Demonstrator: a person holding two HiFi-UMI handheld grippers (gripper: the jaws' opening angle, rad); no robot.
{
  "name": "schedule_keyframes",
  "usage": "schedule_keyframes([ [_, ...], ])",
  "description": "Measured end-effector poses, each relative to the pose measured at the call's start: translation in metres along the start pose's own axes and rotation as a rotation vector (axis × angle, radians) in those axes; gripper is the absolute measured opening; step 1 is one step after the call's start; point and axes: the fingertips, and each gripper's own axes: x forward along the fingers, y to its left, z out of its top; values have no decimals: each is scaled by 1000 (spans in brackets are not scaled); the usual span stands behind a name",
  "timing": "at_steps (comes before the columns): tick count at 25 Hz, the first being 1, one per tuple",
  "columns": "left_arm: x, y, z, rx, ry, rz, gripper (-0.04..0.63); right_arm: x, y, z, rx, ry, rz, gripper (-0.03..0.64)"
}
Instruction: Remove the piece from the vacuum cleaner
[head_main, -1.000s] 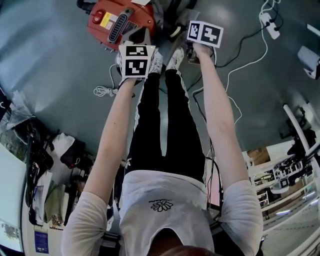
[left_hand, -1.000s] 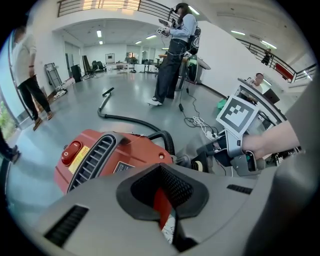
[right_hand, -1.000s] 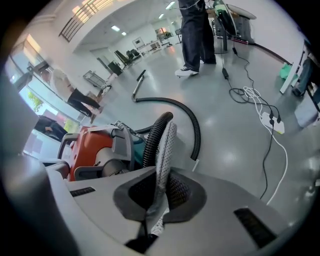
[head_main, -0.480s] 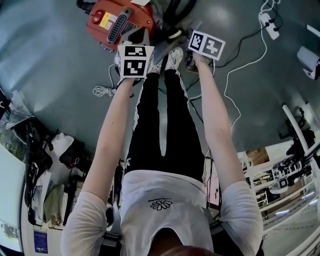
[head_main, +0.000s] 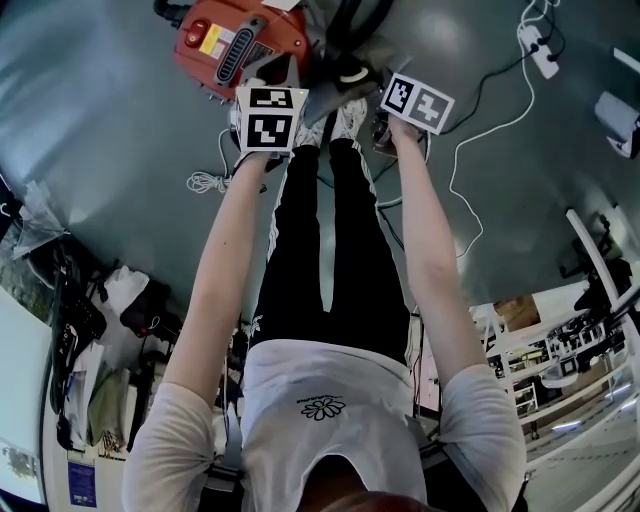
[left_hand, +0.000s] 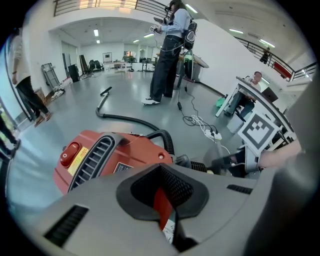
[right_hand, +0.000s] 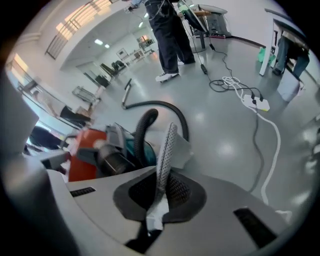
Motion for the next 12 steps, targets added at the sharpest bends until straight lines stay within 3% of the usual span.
schedule_keyframes([
  [3,1,1,-1,-8,-16,20,5,-7,-36,-28,-80,69,-100,20],
  [6,2,4,0,-17,-33,51,5,-15,-49,-31,-71,41,-89,21],
  [12,0,2,0,-52,-19,67,5,-20,-31,-26,-172,44,-64,20],
])
